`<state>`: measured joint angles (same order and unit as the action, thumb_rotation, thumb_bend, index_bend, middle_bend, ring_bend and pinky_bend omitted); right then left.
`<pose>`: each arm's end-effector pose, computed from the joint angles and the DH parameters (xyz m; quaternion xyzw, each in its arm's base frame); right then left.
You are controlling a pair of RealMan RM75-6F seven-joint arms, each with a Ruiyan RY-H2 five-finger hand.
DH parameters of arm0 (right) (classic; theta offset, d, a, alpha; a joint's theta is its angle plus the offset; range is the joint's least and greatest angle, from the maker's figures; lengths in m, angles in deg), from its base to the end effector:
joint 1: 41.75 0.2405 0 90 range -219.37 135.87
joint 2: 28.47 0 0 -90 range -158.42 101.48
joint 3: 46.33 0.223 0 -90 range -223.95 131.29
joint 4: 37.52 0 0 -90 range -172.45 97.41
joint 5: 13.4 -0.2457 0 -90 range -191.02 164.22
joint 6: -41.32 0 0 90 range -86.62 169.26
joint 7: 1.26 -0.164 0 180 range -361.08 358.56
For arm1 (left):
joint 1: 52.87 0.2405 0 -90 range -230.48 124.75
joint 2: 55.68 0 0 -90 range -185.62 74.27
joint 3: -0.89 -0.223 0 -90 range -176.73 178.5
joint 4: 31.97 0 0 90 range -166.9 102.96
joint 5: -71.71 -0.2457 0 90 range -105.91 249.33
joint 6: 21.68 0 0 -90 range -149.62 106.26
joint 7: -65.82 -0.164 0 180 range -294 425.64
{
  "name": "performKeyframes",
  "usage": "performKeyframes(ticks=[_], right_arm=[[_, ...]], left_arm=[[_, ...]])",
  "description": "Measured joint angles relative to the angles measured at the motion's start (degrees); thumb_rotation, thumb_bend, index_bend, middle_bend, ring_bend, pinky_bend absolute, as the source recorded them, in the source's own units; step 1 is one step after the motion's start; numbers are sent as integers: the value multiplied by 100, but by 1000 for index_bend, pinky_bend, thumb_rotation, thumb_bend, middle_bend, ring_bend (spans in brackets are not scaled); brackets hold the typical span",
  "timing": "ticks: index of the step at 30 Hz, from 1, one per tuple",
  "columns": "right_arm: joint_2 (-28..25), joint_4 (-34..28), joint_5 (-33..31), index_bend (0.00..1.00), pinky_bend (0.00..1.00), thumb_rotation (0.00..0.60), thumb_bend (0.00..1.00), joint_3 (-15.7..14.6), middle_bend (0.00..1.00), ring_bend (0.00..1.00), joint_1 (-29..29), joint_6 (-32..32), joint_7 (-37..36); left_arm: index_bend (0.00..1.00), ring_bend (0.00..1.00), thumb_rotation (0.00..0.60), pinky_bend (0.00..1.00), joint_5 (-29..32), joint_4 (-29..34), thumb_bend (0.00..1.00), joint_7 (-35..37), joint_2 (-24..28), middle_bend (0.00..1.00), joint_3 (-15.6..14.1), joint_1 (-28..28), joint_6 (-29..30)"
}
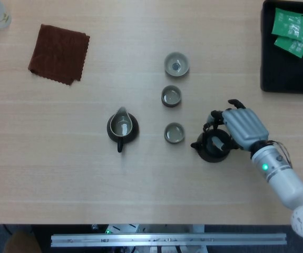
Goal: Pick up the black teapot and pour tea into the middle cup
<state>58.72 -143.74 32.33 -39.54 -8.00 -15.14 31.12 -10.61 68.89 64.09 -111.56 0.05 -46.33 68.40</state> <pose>-0.1200 -0.2468 -0.0838 0.7110 -0.5413 0.2780 0.3524 -0.3191 0.1234 0.1468 -0.5335 -0.4409 -0.3111 0.6513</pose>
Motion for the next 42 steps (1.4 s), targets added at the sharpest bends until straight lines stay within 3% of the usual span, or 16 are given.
performKeyframes(ticks=[22, 35, 42], right_arm=[[-549, -421, -774, 482, 95, 600, 336, -86, 540, 451, 533, 391, -546], [-693, -469, -1140, 515, 95, 600, 485, -224, 565, 487, 813, 440, -665], [-849, -512, -1324, 515, 95, 600, 505, -227, 565, 488, 961, 675, -868]], left_arm=[[179, 94, 600, 122, -2, -9, 358, 31, 3, 106, 3, 2, -18], [179, 93, 600, 122, 5, -1, 358, 24, 7, 106, 3, 8, -17], [179, 93, 600, 122, 22, -9, 358, 23, 9, 106, 0, 17, -22]])
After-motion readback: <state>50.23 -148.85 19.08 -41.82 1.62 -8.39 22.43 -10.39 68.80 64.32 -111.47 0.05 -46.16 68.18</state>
